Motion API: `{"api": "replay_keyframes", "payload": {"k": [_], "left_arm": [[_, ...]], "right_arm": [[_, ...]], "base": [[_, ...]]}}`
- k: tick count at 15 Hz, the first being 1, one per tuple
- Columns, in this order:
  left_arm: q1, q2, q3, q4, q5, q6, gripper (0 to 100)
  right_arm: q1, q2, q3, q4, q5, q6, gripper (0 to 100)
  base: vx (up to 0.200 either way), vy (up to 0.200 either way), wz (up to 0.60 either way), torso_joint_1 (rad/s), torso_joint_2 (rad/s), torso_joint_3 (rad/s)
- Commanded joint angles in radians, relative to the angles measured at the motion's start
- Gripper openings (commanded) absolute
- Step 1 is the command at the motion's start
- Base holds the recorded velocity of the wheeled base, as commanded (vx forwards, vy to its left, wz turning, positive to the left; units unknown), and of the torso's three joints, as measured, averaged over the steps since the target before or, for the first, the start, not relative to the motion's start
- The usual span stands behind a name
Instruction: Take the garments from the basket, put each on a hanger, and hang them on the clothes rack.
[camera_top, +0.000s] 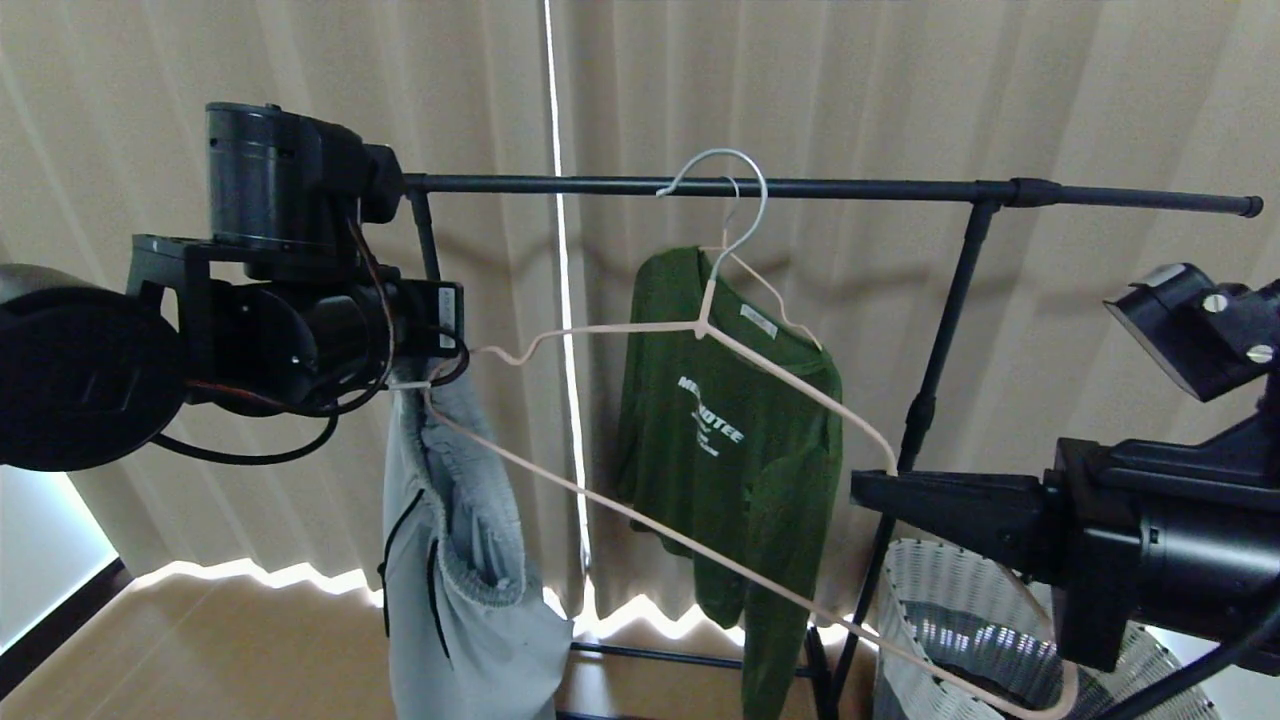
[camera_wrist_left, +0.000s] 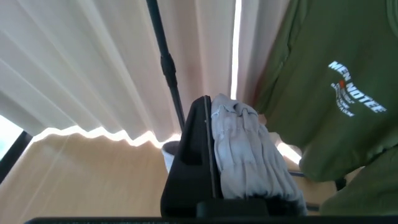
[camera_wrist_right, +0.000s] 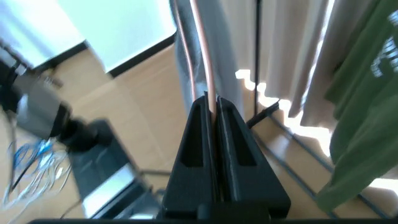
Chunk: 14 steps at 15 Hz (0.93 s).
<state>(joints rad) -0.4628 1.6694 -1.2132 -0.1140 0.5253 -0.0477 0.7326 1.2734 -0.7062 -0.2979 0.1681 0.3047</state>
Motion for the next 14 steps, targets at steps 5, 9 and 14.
{"api": "replay_keyframes", "payload": {"k": [5, 9, 14], "left_arm": [[0.006, -0.002, -0.008, 0.04, 0.085, 0.002, 0], [0.001, -0.003, -0.065, 0.096, 0.087, -0.001, 0], [0.004, -0.017, -0.08, 0.123, 0.087, -0.001, 0]], "right_arm": [[0.074, 0.075, -0.01, -0.06, -0.055, 0.051, 0], [0.113, 0.13, -0.004, -0.121, -0.065, 0.065, 0], [0.148, 0.251, -0.01, -0.234, -0.165, 0.063, 0]], "base": [[0.0, 0.0, 0.0, 0.0, 0.0, 0.0], [0.0, 0.0, 0.0, 0.0, 0.0, 0.0], [0.0, 0.0, 0.0, 0.0, 0.0, 0.0]]}}
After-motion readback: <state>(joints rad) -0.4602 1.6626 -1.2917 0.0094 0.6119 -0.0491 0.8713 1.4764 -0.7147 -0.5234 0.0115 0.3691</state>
